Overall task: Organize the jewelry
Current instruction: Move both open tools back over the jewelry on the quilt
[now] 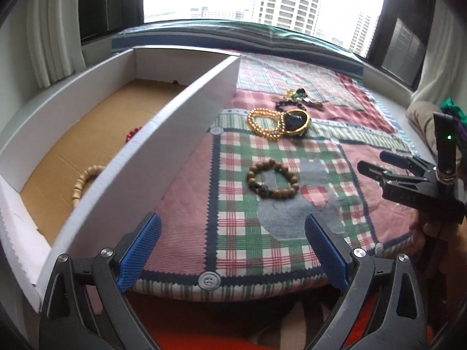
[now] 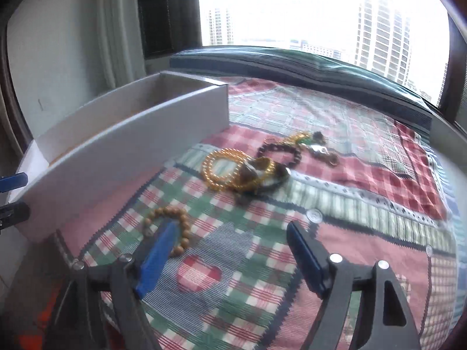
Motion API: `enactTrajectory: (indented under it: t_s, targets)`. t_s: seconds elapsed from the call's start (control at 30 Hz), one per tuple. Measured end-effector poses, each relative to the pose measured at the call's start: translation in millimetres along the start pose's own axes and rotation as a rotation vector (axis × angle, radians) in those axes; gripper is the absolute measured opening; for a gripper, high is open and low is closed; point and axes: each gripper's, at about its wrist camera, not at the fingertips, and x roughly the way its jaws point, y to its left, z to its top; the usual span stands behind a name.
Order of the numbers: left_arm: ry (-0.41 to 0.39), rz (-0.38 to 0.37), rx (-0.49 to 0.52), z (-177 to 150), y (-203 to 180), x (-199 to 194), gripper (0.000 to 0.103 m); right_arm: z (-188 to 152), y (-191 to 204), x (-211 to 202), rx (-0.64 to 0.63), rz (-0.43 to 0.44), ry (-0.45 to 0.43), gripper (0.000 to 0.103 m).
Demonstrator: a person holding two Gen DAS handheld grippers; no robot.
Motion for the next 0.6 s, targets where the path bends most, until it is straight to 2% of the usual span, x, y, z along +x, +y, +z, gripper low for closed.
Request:
enactTrajectory:
  t_s: [0.13, 0.27, 0.4, 0.6]
  targets:
    - [0.088, 0.038, 0.057, -20.8, -29.0, 40.5, 0.099, -47.3, -54.2, -1.9, 0.175, -0.161, 0.089, 0.081]
    - [0.13, 0.089, 0.084, -27.2, -32.2, 67.7, 0.099, -81.9, -82.6, -2.6, 0.253, -0.241, 0.134, 0.081]
    - [0.148, 0.082, 0.052, -26.7, -26.4, 78.1, 0.101, -99.7, -92.1, 0.8, 0.301, -0.231, 0.161, 0.081]
    - [0.156, 0.093, 0.057, -26.7, -29.7, 82.6, 0.103, -101.6, -89.2, 0.7, 0.309, -0.247, 0.161, 0.082]
